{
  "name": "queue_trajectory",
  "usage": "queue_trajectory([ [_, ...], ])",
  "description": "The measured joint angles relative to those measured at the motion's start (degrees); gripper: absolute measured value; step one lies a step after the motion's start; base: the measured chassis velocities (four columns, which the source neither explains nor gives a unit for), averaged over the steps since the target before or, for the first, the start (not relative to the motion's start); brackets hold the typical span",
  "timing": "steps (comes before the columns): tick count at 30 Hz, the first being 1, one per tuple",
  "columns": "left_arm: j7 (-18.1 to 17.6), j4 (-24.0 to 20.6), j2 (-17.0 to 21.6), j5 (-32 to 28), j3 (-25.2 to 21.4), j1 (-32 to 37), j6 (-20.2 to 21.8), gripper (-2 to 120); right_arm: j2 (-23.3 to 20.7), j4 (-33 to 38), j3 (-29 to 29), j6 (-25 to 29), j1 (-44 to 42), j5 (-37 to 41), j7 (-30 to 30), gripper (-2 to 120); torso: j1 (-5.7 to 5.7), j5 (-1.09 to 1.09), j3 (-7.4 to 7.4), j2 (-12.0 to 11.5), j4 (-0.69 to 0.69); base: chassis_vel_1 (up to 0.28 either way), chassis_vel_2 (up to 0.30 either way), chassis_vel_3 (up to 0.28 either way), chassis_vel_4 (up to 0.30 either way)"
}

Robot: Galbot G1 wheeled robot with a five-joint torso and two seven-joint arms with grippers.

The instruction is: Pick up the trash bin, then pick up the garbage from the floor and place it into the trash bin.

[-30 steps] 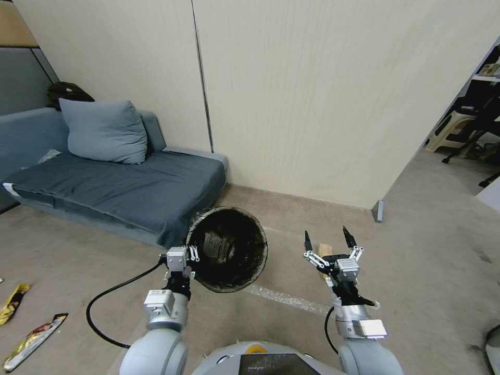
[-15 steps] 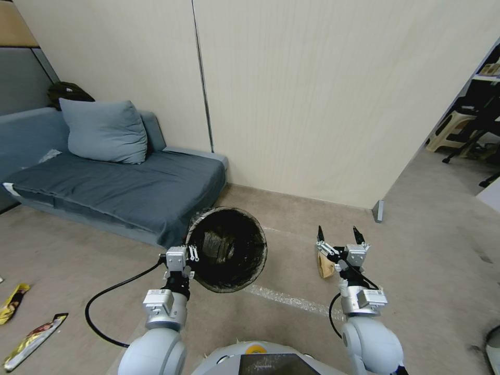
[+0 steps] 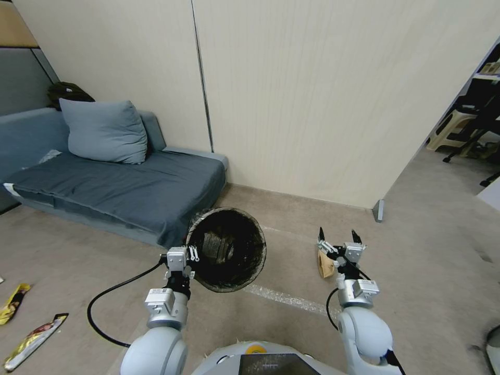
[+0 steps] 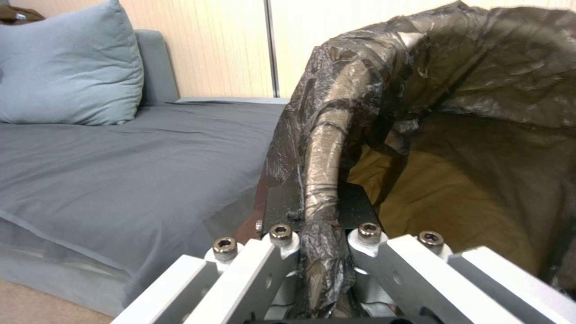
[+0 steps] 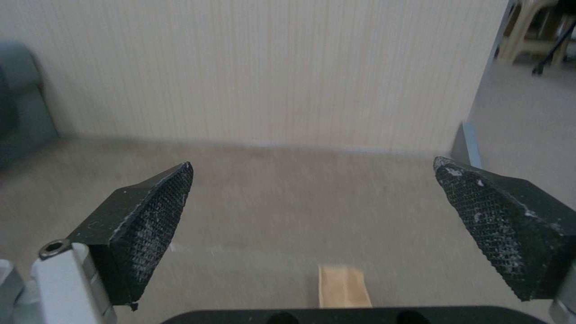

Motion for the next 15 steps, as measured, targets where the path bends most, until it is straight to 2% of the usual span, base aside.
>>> queue_trajectory([
  [1,0.03,0.00,0.02,0.03,0.01,0.01,-0.02,2,-0.65,-1.59,0.25,-0.59,0.76,-0.01,0.00,100,0.00,-0.06,0.00,0.00,-0.01,0.000,0.000,0.000,0.000],
  [4,0.05,-0.10,0.06,0.04,-0.06,0.06,-0.06,2,-2.25,-4.93,0.49,-2.03,2.29,0.24,-0.04,100,0.00,-0.01,0.00,0.00,0.00,0.000,0.000,0.000,0.000],
  [15,0.07,-0.02,0.10,0.37,-0.07,0.10,-0.15,2,-6.42,-14.98,-0.53,-3.61,6.44,1.13,-0.20,100,0.00,-0.04,0.00,0.00,0.00,0.000,0.000,0.000,0.000],
])
